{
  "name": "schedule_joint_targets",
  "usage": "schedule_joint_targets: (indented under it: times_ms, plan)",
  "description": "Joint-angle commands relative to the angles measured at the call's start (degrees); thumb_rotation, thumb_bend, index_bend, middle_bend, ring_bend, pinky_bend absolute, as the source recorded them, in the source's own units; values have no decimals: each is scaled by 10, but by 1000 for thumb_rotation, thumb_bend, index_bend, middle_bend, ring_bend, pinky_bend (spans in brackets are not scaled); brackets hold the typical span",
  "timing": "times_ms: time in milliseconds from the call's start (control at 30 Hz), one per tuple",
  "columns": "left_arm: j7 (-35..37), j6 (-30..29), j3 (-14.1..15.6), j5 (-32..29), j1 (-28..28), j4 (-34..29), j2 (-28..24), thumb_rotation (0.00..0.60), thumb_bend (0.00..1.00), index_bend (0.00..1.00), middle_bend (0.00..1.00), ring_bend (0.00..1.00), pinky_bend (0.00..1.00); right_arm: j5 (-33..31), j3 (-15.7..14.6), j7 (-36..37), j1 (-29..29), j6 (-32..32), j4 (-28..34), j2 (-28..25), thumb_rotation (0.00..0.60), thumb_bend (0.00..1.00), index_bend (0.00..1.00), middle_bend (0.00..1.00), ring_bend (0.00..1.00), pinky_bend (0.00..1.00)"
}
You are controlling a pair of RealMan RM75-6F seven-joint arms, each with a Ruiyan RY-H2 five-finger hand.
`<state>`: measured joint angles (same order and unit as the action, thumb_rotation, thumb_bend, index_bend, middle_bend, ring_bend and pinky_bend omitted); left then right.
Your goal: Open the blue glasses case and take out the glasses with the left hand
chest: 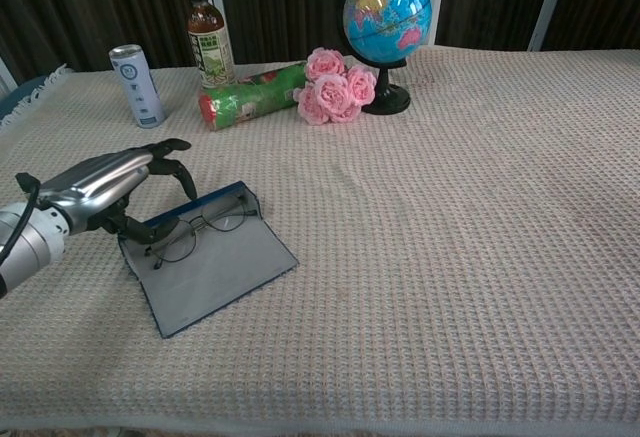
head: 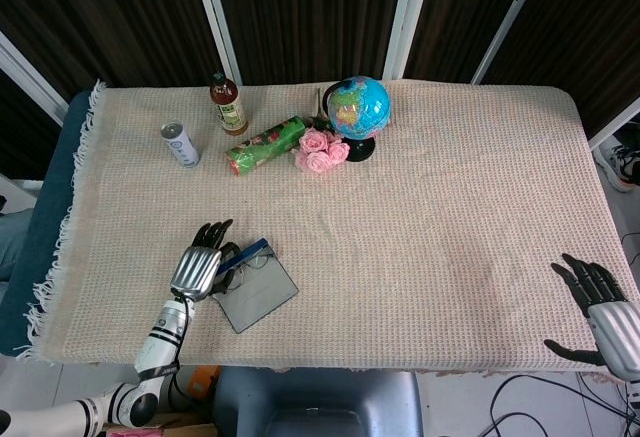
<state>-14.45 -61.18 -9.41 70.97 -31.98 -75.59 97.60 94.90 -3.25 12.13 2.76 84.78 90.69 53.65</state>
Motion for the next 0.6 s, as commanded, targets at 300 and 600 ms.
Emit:
schedule_joint_targets:
  times_ms: [300, 600]
  plan:
    - [-9, 6, 1, -15, -3, -1, -2, 600, 432, 405, 1, 0, 5, 0, 0, -3, 0, -1, 0, 1, 600, 26, 0, 0, 0, 0]
    - [-10, 6, 3, -16, -4, -11, -7, 600, 422, 375, 0, 0, 5, 0, 0, -3, 0, -1, 0, 1, 600, 26, 0, 0, 0, 0]
